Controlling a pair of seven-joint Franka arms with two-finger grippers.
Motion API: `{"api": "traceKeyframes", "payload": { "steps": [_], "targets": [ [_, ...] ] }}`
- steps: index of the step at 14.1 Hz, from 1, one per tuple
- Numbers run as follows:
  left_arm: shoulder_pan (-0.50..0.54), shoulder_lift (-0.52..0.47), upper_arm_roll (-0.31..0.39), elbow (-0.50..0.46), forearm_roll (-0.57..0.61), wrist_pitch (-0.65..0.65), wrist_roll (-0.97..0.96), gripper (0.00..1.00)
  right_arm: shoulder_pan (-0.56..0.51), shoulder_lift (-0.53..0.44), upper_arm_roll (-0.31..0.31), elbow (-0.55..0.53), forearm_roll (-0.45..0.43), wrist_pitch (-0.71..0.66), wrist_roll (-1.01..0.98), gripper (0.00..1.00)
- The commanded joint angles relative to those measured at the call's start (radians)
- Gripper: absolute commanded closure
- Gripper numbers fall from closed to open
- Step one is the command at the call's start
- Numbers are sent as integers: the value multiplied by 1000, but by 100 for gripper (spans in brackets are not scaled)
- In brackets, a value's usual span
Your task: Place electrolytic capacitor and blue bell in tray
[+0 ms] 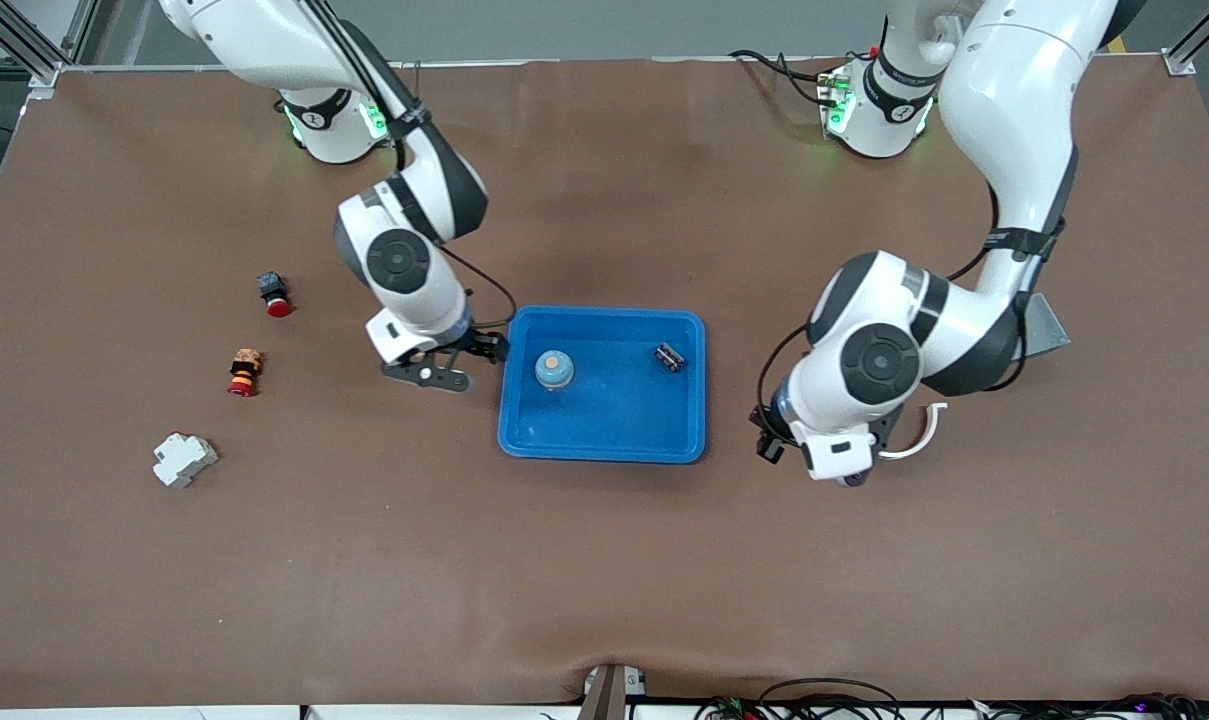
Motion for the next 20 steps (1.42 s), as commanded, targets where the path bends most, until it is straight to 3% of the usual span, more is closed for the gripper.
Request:
{"api": "traceKeyframes", "payload": {
  "steps": [1, 11, 20],
  "targets": [
    [-40, 9, 11, 2, -5, -2, -47, 98, -48, -52, 12, -103, 5, 60, -84, 0],
    [-140, 81, 14, 16, -5, 199, -140, 98, -111, -110, 11, -300, 5, 233, -215, 0],
    [-177, 139, 20, 16, -2, 304, -151, 98, -113, -101, 9, -355, 5, 310, -216, 0]
  ]
}}
